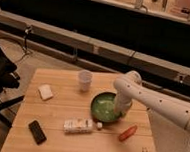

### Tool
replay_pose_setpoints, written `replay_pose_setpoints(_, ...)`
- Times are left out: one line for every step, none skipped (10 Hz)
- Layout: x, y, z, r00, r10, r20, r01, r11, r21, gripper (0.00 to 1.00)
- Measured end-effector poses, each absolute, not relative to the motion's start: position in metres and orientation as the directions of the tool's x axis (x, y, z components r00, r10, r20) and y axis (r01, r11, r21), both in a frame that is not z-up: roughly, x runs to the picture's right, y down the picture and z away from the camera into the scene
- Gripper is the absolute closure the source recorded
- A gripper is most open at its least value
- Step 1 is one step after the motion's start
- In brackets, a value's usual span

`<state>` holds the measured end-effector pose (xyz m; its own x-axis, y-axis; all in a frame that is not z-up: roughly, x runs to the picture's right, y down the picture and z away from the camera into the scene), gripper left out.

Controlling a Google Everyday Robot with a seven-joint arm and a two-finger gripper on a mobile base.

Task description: Drag the ceramic bowl in a circle

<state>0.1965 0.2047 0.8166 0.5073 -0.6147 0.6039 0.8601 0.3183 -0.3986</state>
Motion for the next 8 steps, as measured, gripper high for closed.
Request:
replay_pose_setpoints(0.210, 0.207, 0.816, 0.536, -0.600, 0.594, 0.842, 0.333, -0.424, 0.99)
replay_pose_setpoints(0.225, 0.207, 0.816, 0.569, -0.582, 0.581, 0.820, 0.348, -0.455, 0.99)
replay_pose_setpoints(0.244, 0.206, 0.816, 0.606, -0.562, 0.563, 0.793, 0.367, -0.486, 0.99)
replay_pose_setpoints(0.261, 0.203, 0.817, 0.638, -0.545, 0.544, 0.767, 0.386, -0.513, 0.99)
replay_pose_setpoints(0.280, 0.196, 0.821, 0.672, -0.528, 0.519, 0.737, 0.407, -0.540, 0.99)
replay_pose_setpoints(0.288, 0.189, 0.825, 0.674, -0.530, 0.515, 0.735, 0.411, -0.540, 0.99)
replay_pose_setpoints(0.290, 0.186, 0.827, 0.657, -0.541, 0.525, 0.750, 0.400, -0.527, 0.99)
replay_pose_setpoints(0.287, 0.187, 0.828, 0.645, -0.547, 0.534, 0.761, 0.392, -0.517, 0.99)
